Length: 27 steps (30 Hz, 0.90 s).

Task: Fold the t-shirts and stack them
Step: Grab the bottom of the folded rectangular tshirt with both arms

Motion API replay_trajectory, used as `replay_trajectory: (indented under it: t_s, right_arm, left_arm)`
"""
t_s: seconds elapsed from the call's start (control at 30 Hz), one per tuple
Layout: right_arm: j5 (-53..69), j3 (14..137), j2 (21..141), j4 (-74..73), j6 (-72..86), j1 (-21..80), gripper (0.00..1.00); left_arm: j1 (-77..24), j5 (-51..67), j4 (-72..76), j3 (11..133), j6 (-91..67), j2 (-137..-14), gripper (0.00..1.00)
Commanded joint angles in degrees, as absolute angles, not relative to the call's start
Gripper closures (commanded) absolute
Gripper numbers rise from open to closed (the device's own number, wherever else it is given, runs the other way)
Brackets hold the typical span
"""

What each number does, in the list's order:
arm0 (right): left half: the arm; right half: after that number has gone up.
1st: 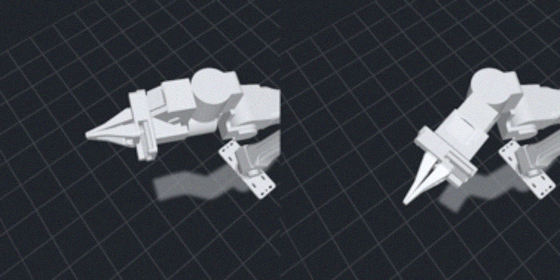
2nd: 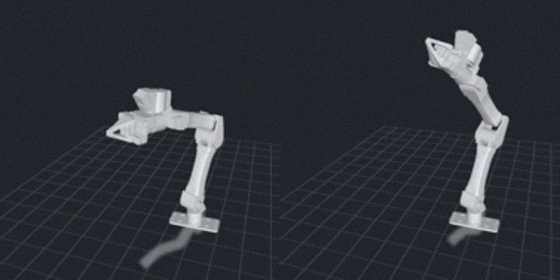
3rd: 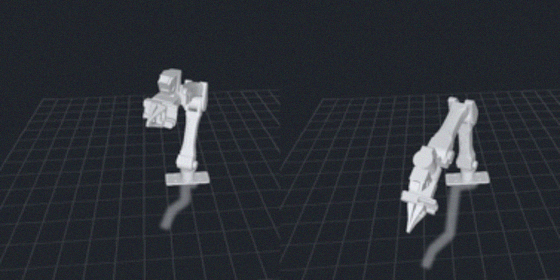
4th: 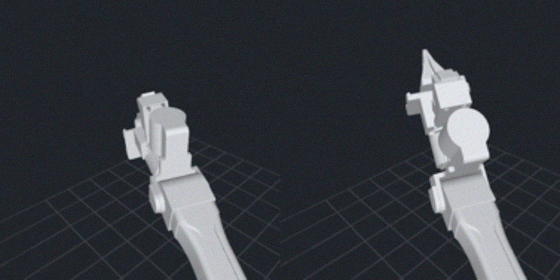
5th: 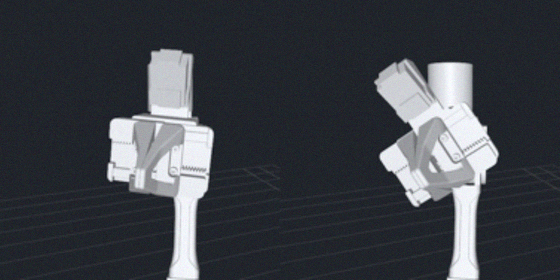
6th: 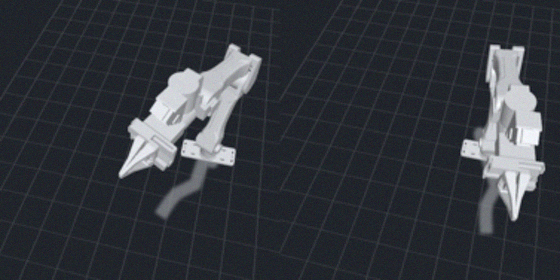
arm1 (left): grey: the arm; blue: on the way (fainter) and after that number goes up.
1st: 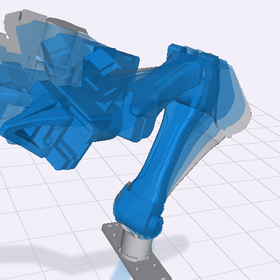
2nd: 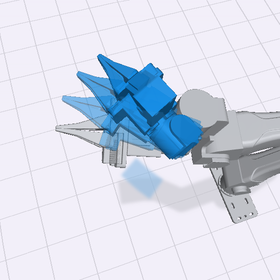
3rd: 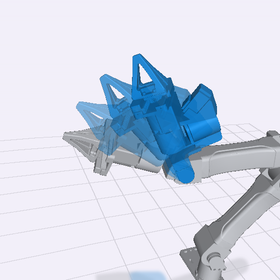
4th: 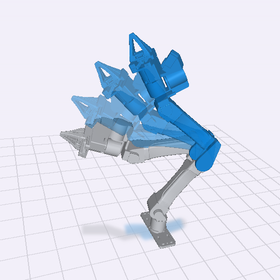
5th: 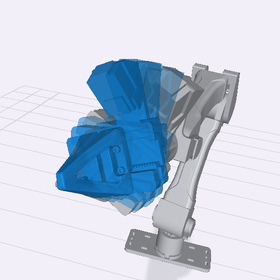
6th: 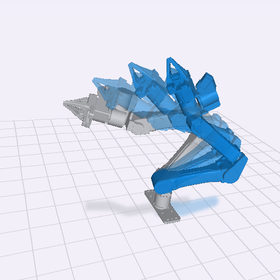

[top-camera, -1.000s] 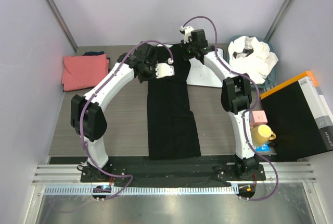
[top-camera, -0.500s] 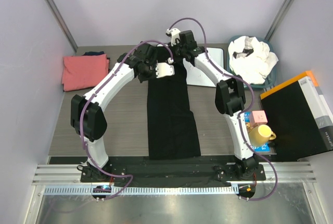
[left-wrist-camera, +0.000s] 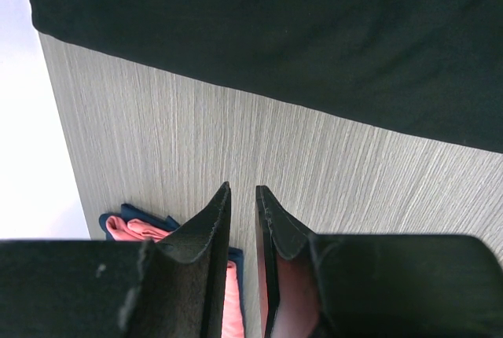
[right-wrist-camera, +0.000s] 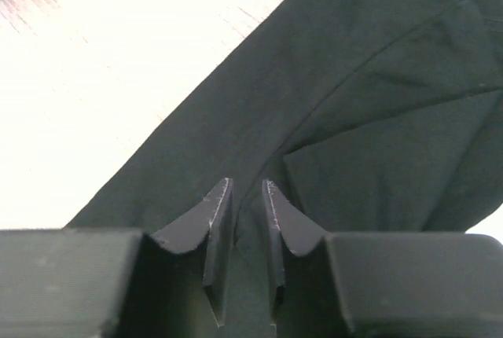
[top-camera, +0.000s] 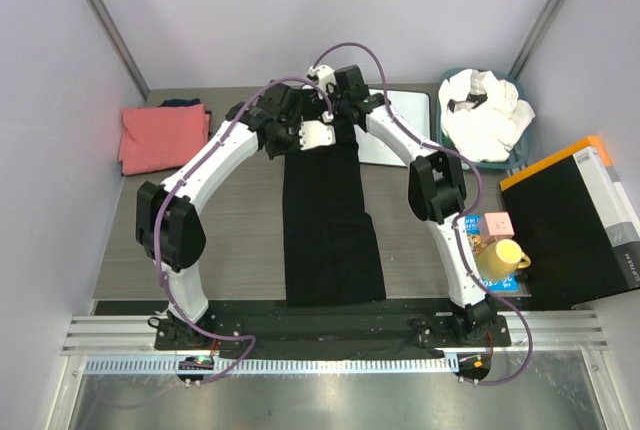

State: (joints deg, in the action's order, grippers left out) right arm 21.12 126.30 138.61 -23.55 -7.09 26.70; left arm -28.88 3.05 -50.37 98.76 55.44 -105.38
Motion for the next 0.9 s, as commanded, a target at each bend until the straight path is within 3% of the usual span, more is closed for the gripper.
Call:
replay_trajectory:
  t_s: [0.0,0.17,0.3,0.37,0.43,0.57,0.63,0.67,0.73,0.87]
  right_arm:
    - [20.49,129.29,137.29,-23.12,-7.82,27.33,0.72]
    - [7.23,126.49,134.65,-19.78,-9.23,25.14,0.85]
    - [5.45,122.09,132.72,-19.95,-11.07,21.89,0.99]
    - [5.62,117.98,130.53,-20.13,-12.48,20.66,0.99]
    - [7.29,113.15,128.33,-21.0,-15.18,19.78,0.99]
    - [10.02,99.0,116.85,-21.1,-26.34,18.81,0.99]
    - [11.24,88.14,111.39,-20.66,-33.36,18.72,0.91]
    - [11.6,83.98,108.49,-19.87,-40.62,18.72,0.76]
    - [13.69,72.32,98.91,-18.99,-47.86,18.72,0.65]
    - [18.27,54.7,82.65,-18.81,-66.76,18.81,0.31]
  left_arm:
    - [-29.09,3.87,-48.78,98.7,54.49,-103.36,0.81]
    - [-29.09,4.57,-45.98,95.02,54.05,-101.7,0.81]
    - [-29.09,5.98,-44.48,91.68,52.22,-100.11,0.81]
    - [-29.09,6.33,-43.16,89.83,51.33,-99.15,0.82]
    - [-28.92,6.5,-42.02,86.51,50.54,-96.95,0.99]
    - [-27.69,9.05,-34.83,75.44,50.88,-89.67,1.0]
    - [-27.77,11.49,-31.14,67.0,52.63,-83.52,1.0]
    - [-27.77,12.38,-29.98,64.28,53.26,-81.5,0.86]
    - [-27.95,14.05,-27.78,57.07,53.96,-75.45,0.7]
    - [-28.47,19.93,-25.05,47.3,62.11,-67.25,0.61]
